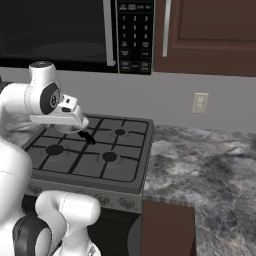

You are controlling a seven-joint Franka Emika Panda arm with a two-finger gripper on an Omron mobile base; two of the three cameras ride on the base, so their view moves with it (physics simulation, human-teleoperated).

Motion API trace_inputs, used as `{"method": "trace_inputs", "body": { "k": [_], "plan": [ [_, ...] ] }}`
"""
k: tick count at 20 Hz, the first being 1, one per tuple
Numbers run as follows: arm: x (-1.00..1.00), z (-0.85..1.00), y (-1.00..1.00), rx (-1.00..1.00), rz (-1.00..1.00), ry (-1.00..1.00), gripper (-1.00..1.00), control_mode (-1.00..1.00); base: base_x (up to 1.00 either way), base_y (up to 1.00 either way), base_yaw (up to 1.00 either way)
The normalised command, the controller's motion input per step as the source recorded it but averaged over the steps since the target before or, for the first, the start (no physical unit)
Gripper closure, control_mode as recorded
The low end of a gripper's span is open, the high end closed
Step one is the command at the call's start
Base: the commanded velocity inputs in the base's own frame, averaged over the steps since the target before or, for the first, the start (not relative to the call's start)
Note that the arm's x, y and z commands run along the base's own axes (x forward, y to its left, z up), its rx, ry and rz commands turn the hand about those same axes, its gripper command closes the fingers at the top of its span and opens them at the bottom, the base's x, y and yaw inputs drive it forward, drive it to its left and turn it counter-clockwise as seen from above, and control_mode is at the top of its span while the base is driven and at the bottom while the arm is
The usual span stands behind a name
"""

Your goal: Pick the kettle from the counter and place it on a stove burner. Then turn the burner on.

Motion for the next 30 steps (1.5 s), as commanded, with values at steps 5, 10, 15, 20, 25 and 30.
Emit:
{"method": "trace_inputs", "body": {
  "k": [5,10,15,20,25,30],
  "plan": [
    [-0.15,-0.11,0.62,0.0,0.09,0.0,-1.0,-1.0,0.0,0.0,0.0],
    [-0.03,0.0,0.71,0.0,0.13,0.0,-1.0,-1.0,0.0,0.0,0.0],
    [0.0,-0.01,0.71,0.0,0.17,0.05,-1.0,-1.0,0.0,0.0,0.0],
    [0.0,-0.07,0.72,0.0,0.19,0.11,-1.0,-1.0,0.0,0.0,0.0],
    [0.0,-0.15,0.76,0.0,0.22,0.11,-1.0,-1.0,0.0,0.0,0.0],
    [0.0,-0.15,0.73,0.0,0.22,0.12,-1.0,-1.0,0.0,0.0,0.0]
  ]
}}
